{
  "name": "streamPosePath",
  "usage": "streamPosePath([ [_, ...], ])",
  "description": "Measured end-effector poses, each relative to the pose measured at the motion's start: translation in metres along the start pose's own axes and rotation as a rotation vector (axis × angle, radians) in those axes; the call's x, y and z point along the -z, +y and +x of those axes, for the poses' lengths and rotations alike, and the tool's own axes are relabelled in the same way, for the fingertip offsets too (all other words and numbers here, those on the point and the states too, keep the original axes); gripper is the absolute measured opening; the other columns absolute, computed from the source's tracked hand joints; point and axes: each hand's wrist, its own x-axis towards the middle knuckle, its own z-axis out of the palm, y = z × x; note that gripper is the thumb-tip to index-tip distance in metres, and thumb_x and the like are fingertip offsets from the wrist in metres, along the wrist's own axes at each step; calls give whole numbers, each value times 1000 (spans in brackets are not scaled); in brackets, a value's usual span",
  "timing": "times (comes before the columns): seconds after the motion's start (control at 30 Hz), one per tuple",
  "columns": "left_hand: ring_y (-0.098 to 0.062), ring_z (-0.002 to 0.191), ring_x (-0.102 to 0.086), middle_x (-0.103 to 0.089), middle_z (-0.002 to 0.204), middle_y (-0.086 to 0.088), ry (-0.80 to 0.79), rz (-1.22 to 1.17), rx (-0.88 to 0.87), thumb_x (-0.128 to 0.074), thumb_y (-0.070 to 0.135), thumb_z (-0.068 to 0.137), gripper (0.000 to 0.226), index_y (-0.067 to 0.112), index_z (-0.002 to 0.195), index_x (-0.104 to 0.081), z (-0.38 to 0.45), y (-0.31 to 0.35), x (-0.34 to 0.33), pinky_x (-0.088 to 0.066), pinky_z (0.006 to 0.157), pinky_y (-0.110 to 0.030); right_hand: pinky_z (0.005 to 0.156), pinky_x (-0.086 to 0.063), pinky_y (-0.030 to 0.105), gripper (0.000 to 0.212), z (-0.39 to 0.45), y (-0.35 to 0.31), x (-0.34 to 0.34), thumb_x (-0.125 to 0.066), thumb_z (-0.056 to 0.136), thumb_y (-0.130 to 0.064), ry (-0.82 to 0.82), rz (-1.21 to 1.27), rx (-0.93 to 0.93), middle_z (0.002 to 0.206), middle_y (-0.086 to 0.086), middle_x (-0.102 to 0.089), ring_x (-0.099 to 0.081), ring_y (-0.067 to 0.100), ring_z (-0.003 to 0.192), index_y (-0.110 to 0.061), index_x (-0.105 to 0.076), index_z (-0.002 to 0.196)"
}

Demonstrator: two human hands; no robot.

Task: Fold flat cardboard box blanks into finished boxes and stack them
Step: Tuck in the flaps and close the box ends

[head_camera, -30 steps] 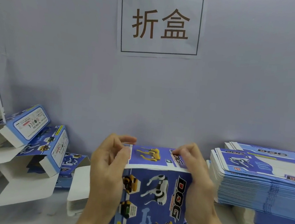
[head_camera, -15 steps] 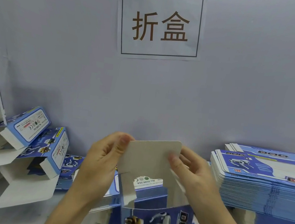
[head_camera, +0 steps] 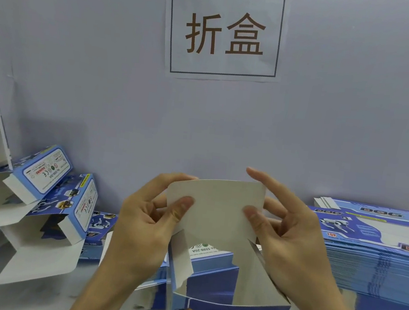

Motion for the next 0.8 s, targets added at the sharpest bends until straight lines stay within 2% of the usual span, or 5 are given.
streamPosePath([
  [0.13,-17,81,-70,-76,93,10,22,6,-33,-63,28,82,25,49,91,-74,-1,0,-4,-61,61,-40,56,-63,43,47,0,4,0,-57,96,1,17,-8,1,98,-1,-77,-76,25,71,-43,-70,104],
  [0.3,-15,79,-71,-76,95,7,24,-3,-29,-62,25,85,30,49,98,-74,-2,-2,-4,-62,60,-37,56,-62,45,54,0,7,1,-57,97,3,5,-15,-8,97,-1,-78,-76,25,72,-48,-65,113],
  [0.47,-6,73,-68,-76,87,10,25,11,-82,-62,22,83,29,47,89,-76,-1,0,-6,-55,59,-22,50,-58,48,50,1,6,1,-58,93,10,52,4,-28,84,2,-77,-72,27,63,-37,-73,84],
  [0.67,-16,97,-71,-77,101,8,0,50,-120,-50,-21,91,58,26,69,-77,-2,-13,-2,-53,68,-22,46,-52,24,51,0,12,-1,-63,86,16,103,36,-20,81,-2,-77,-70,13,63,-26,-78,61],
  [0.8,-9,116,-65,-71,121,12,-34,7,-46,-67,24,93,29,41,117,-71,-3,-13,1,-55,93,-33,49,-56,41,51,-1,16,-1,-65,89,8,223,-18,-39,67,-9,-69,-56,21,53,-41,-80,85],
])
